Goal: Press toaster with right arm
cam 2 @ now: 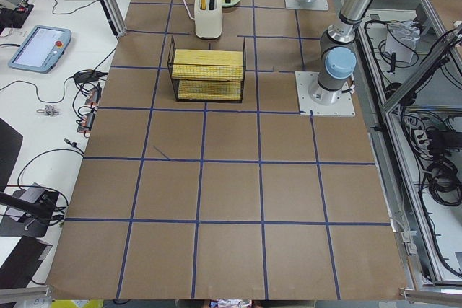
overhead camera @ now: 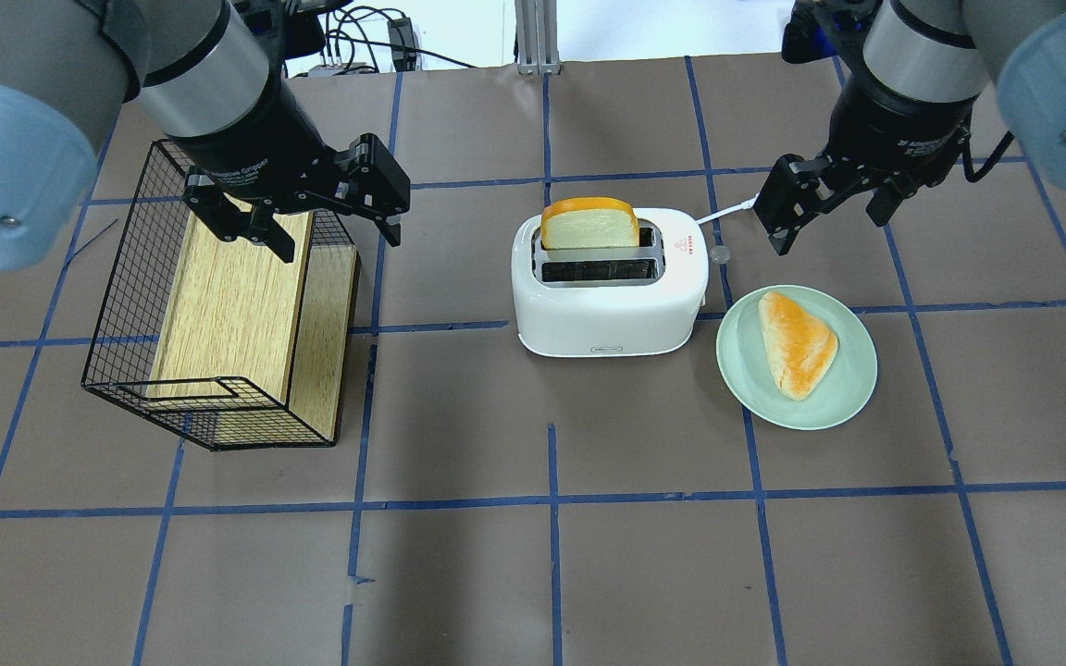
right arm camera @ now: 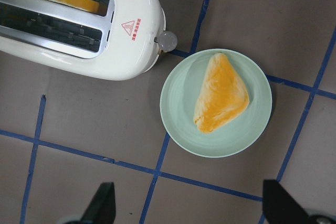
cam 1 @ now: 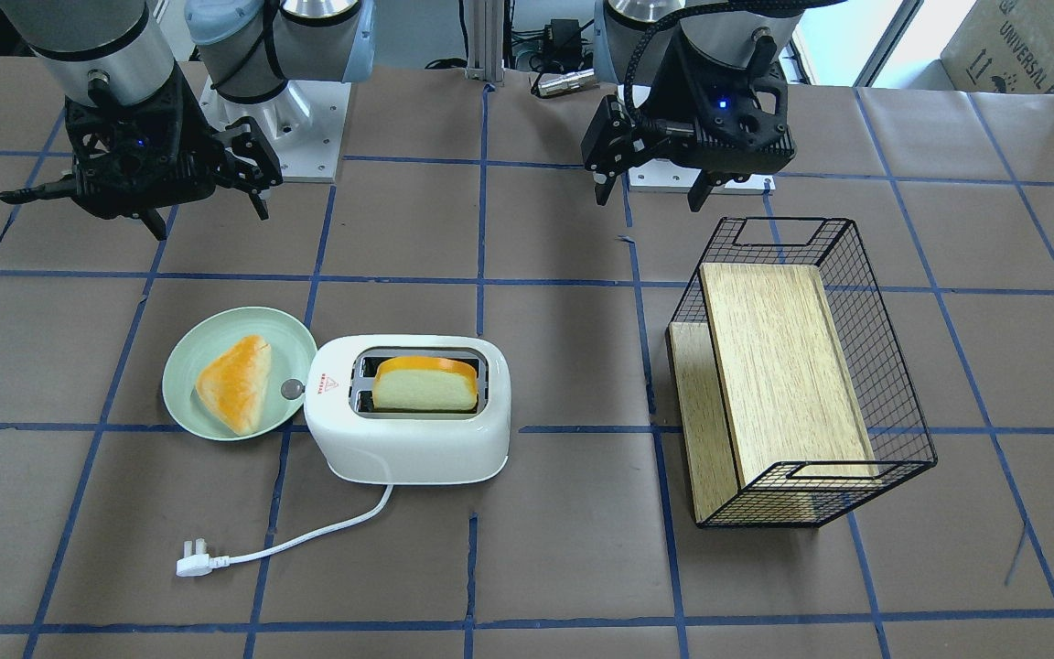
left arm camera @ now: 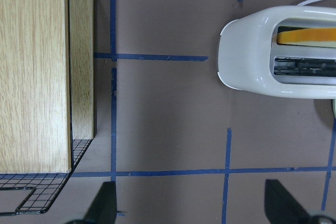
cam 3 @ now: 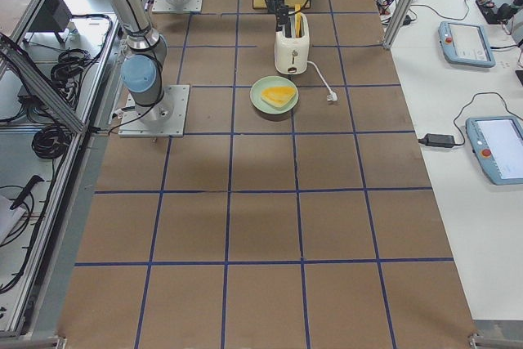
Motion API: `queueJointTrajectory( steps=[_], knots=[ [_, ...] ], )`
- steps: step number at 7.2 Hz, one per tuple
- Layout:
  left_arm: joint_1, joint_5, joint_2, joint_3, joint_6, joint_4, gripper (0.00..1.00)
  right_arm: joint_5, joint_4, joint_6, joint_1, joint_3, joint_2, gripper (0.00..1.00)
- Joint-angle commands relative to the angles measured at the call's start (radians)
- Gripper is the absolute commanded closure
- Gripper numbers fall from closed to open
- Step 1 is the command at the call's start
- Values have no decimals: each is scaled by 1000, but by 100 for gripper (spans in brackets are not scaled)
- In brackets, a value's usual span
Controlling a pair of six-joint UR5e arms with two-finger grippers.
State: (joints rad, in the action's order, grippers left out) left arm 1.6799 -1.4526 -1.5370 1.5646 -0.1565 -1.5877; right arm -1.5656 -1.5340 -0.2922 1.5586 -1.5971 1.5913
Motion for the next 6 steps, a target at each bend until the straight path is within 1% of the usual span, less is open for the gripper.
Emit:
queueJointTrajectory(
  steps=[1, 6],
  knots=[
    [0, 0, 0, 0, 0, 0, 0, -1, 0, -1, 0, -1, -2, 1],
    [0, 1, 0, 0, 0, 0, 0, 9, 0, -4, 0, -9, -4, 2]
  ],
)
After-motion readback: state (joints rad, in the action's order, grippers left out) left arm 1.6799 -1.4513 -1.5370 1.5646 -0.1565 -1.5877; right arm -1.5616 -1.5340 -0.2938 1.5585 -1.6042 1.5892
